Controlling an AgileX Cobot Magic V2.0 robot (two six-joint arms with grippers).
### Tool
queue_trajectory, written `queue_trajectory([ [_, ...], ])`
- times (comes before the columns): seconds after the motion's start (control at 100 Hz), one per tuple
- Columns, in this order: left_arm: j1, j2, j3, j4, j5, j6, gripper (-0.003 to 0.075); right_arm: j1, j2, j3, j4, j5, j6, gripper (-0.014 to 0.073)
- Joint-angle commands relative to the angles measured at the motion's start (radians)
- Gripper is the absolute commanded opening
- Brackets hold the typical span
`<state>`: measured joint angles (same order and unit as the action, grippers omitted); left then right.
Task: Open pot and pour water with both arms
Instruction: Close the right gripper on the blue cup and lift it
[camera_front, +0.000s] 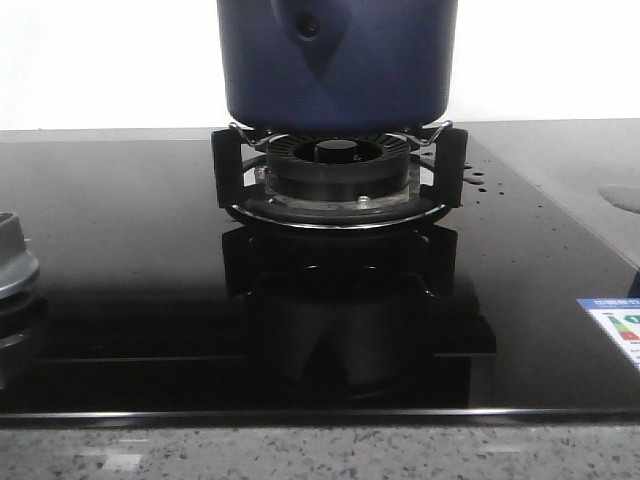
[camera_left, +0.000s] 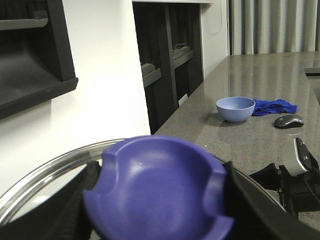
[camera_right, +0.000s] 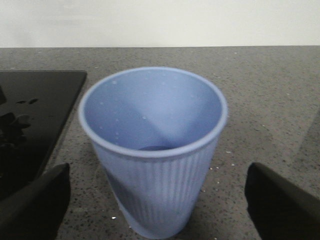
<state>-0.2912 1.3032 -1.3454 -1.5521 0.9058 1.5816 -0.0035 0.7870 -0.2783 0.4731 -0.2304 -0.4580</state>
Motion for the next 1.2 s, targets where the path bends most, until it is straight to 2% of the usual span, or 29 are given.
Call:
queue_trajectory([
  [0.0, 0.002, -0.028, -0.033, -0.088, -0.002, -0.011, 0.0316, 0.006, 0.0, -0.034, -0.007, -0.109, 0.006, 0.0657],
  [0.54, 0.002, -0.028, -0.031, -0.088, 0.005, -0.011, 0.0316, 0.01, 0.239, -0.034, -0.014, -0.364, 0.017, 0.0657],
  [0.83, 0.002, -0.028, -0.031, -0.075, -0.001, -0.011, 0.0315, 0.01, 0.299, -0.035, -0.18, -0.464, 0.195, 0.0657],
  [1.03, 0.002, -0.028, -0.031, -0.066, -0.002, -0.011, 0.0315, 0.01, 0.379, -0.037, -0.183, -0.601, 0.242, 0.0657],
  [1.19, 0.002, -0.028, -0.031, -0.064, -0.002, -0.011, 0.0315, 0.01, 0.454, -0.066, -0.183, -0.613, 0.244, 0.0657],
])
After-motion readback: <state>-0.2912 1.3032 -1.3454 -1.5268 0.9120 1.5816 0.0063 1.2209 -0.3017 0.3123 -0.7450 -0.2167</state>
